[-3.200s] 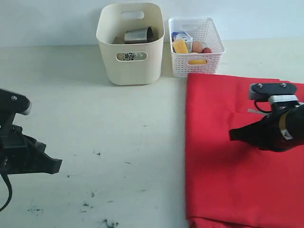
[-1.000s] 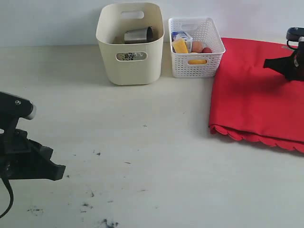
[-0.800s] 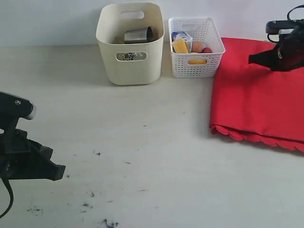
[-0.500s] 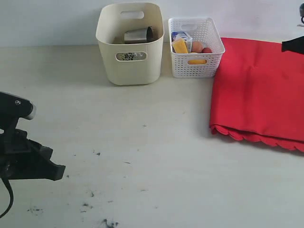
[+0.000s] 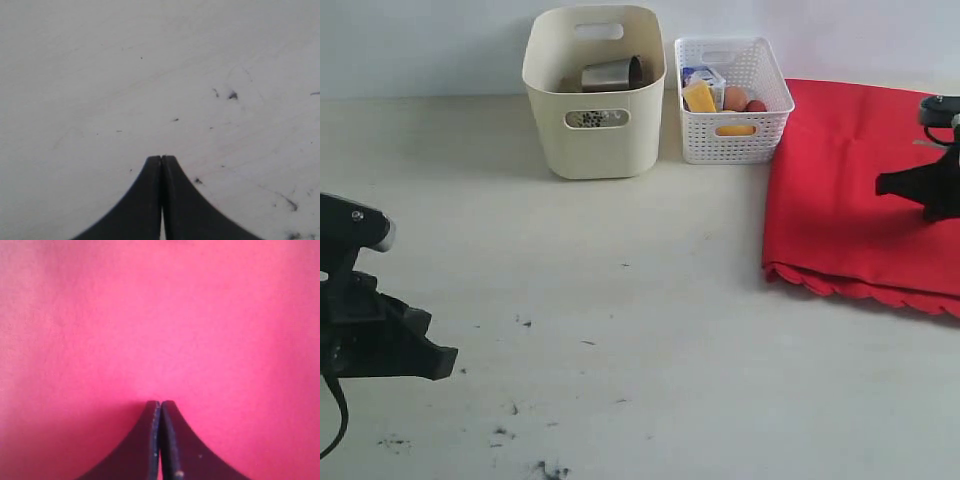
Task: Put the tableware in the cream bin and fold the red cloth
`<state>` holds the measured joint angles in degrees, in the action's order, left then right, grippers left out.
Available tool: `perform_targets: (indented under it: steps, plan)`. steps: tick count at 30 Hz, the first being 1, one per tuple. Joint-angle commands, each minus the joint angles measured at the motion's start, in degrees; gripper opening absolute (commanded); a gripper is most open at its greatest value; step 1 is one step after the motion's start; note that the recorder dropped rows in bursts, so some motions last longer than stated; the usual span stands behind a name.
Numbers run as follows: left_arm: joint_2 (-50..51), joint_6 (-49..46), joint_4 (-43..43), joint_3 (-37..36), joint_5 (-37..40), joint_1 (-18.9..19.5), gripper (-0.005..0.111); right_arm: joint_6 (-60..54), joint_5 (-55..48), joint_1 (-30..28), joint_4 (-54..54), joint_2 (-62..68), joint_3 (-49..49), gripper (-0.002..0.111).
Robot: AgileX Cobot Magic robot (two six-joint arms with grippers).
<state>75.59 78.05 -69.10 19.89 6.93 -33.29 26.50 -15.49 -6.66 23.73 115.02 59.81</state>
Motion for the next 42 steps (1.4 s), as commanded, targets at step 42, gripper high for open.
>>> perform_targets:
  steps: [42]
  plan:
    - [-36.32,4.65,-3.61,-1.62,-4.19,0.15,0.0,-3.88,16.25,-3.35,-20.68,-38.21,-22.05,0.0]
